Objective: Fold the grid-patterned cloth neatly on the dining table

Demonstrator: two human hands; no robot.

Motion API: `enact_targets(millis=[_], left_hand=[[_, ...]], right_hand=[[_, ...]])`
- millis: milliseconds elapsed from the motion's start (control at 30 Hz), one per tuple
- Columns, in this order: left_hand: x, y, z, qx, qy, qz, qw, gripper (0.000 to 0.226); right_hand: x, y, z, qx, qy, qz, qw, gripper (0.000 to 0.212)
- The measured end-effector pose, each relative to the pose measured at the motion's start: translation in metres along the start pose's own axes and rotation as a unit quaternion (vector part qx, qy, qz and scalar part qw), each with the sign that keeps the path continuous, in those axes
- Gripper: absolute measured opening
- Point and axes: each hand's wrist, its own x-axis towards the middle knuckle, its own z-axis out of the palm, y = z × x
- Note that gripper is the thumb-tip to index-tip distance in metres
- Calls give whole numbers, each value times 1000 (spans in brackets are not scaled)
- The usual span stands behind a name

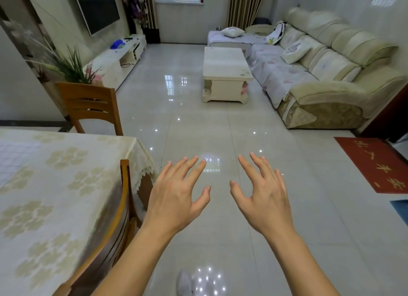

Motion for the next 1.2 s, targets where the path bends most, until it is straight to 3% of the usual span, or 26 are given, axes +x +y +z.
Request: enact_targets(millis=[467, 833, 1200], left_hand=[[171, -138, 33, -11, 9, -5, 1000, 60], [275, -184, 81, 13, -4, -22, 1000, 59], [446, -207, 133, 35, 9, -100, 994, 61]], right_hand=[[193, -45, 81, -21, -12, 4, 1000, 67], [312, -19, 129, -3, -19, -4, 1000, 66], [513, 32, 164, 39, -56, -64, 996, 68]])
